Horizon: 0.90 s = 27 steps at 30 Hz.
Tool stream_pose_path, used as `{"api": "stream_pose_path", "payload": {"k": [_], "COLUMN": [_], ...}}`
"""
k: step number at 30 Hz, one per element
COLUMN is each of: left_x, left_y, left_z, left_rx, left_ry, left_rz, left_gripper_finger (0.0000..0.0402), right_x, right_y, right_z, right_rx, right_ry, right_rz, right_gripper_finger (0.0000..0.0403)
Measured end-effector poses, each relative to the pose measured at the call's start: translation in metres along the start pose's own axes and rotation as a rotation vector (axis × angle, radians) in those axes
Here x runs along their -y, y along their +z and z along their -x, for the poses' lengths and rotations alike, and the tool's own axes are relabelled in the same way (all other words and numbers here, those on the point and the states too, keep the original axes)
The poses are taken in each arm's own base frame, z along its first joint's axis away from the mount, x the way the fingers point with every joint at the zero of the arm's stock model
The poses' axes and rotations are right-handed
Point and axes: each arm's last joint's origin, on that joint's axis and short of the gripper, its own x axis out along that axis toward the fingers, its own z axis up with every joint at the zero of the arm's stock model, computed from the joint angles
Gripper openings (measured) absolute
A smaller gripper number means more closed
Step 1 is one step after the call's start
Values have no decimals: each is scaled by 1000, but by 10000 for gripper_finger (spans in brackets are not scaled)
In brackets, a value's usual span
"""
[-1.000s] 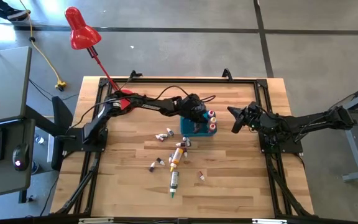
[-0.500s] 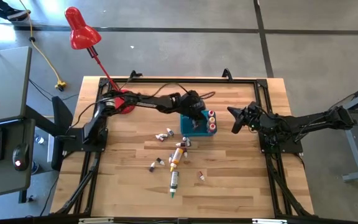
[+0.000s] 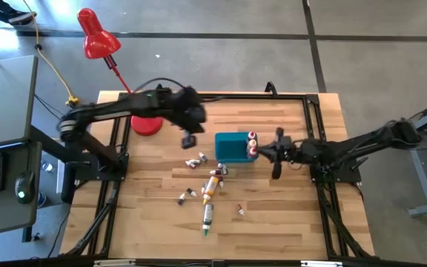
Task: Pick & Place food coloring
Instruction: Put the big green food coloring bottle into the blue bin
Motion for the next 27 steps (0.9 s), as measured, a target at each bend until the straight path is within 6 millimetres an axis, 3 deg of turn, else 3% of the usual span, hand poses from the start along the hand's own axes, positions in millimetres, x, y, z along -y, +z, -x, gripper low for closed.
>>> {"api": "stream_pose_path", "payload": {"k": [3,8,17,23,27], "left_x": [12,36,63,76,84], "left_y": [-16,-50,-104,-122,-120], "left_z": [21,27,-8,-27,-30], "left_rx": [-20,-48,-64,-67,-19], "left_ry": [1,65,166,146,119], "left_rz": [32,36,54,41,24], "left_gripper_finger": [0,0,0,0,0], "right_x": [-11,-35,-82,-88,-86], "right_y": [-8,-5,7,18,23], "right_z": [-15,-44,-92,-115,-129], "right_rx": [43,23,14,46,60], "right_ry": [61,191,303,278,229], "right_rz": [32,89,279,312,299], "right_gripper_finger": [6,42,107,119,118]}}
